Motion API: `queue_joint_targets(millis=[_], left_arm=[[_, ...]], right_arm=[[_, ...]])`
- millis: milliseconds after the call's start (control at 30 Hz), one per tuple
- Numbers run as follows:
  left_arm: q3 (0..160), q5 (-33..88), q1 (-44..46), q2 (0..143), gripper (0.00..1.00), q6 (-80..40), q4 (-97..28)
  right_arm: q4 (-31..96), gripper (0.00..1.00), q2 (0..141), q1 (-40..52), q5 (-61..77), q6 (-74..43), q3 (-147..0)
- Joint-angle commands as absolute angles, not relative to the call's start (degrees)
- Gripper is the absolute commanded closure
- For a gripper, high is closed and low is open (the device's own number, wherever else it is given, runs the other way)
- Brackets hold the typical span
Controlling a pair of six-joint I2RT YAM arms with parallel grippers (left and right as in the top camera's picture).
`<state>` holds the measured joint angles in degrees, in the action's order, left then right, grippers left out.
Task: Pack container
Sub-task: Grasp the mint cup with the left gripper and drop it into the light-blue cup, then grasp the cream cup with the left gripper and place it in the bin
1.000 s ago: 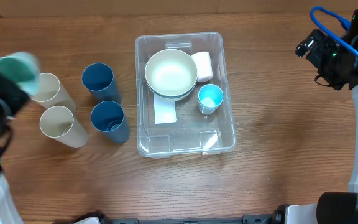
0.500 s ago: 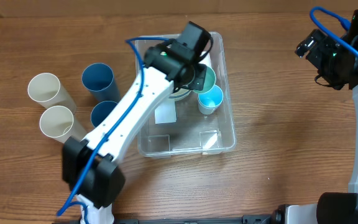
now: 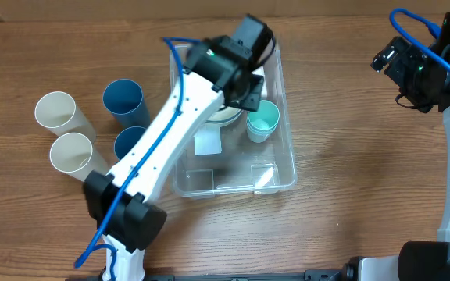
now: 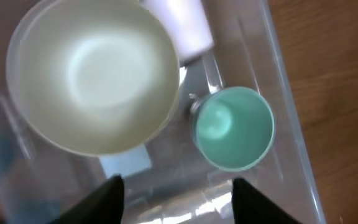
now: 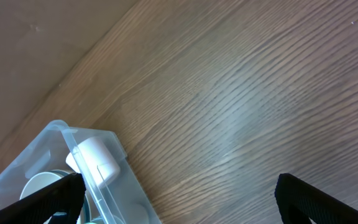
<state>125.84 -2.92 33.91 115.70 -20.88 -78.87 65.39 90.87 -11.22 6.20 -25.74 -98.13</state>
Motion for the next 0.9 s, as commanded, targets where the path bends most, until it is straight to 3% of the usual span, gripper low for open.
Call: queue_joint_targets(millis=[0, 67, 200, 367, 567, 867], left_arm=[[136.6, -14.6, 26.7, 111.4, 0.34, -24.1, -90.2], [138.2, -16.5, 18.4, 109.4, 0.32, -26.0, -96.8], [137.3, -5.2, -1.4, 106.7, 0.35, -22.7, -96.8], [132.7, -1.7, -20.6, 106.6, 0.31, -21.8, -96.8], [114.8, -3.5, -28.8, 106.6, 0.32, -20.5, -88.9], [97.1, 6.3, -29.5, 106.6, 0.43, -12.5, -67.7]], right_arm=[[65.1, 0.0, 90.6, -11.2, 6.5, -26.0, -98.7], [65.0, 0.0, 90.6, -11.2, 6.5, -26.0, -98.7], [65.1, 0.0, 90.6, -11.2, 6.5, -26.0, -98.7], [65.1, 0.0, 90.6, -11.2, 6.5, -26.0, -98.7], [65.1, 0.0, 90.6, -11.2, 6.5, -26.0, -98.7], [65.1, 0.0, 90.6, -11.2, 6.5, -26.0, -98.7]])
